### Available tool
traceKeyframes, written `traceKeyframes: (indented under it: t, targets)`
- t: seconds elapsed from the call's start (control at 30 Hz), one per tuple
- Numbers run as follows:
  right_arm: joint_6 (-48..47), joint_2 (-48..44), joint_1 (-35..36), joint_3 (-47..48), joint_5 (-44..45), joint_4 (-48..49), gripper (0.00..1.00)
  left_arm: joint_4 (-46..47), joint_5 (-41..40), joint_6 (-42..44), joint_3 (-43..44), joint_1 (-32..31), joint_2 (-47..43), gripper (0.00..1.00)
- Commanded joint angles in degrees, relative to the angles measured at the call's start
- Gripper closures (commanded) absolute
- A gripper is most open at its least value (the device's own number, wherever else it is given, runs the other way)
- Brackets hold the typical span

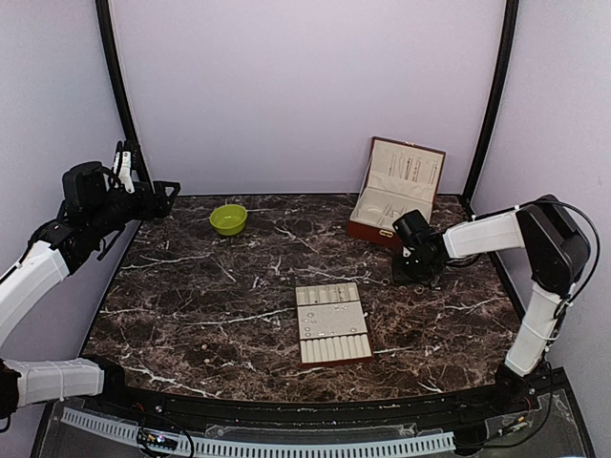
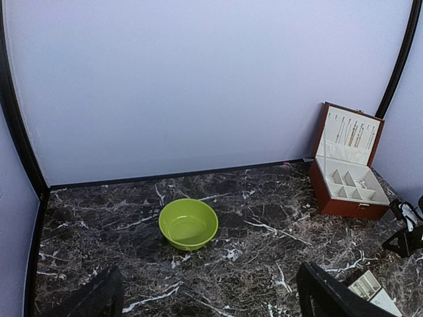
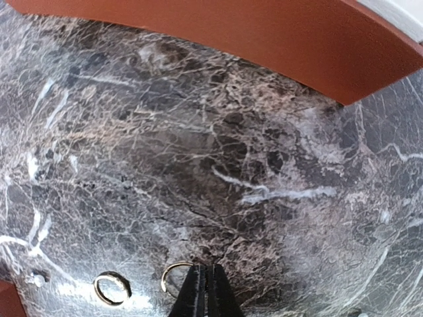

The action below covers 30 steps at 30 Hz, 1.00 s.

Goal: Organize the mixed jewelry
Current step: Pick up the ring from the center of the board.

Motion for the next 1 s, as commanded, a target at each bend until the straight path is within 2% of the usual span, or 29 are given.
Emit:
traceKeyframes:
  t: [0.0,0.2,0.33,0.47,0.57,0.7,0.97]
  targets:
    - [0.2,0.1,-0.3,-0.2,0.3,1.9,0.99,1.2,-0.2,0.7,-0.7,0.2,0.1,0.07]
    - [0.8,-3.5,-0.4,-3.1,0.0,5.1,1.0,1.3,-0.7,0.9,-0.8,0.2,0.6,0.07]
    - [0.8,-5.9,-0.5,-5.0,-0.4,7.4,1.0,1.6,2.1,2.2,-0.7,-0.4,1.3,0.08]
    - [0.0,-8.4,-0.5,-6.7,-1.0,9.1,1.0,1.6,0.2,3.2,-0.8,-5.0,1.8,0.08]
    - [-0.7,-10.2,-0.5,-7.9,-2.4,10.3,1.0,0.9,-2.3,3.6,0.1,-10.7,3.2,0.08]
    - [-1.4,-13.2,-0.4,-10.0,-4.8,12.9,1.0,1.4,-2.9,0.2,0.6,-14.5,5.2,0.08]
    - [0.4,-20.7,2.1,-14.7,-7.9,18.3,1.0,12.8,-5.1,-9.3,-1.8,-23.6,13.4,0.09]
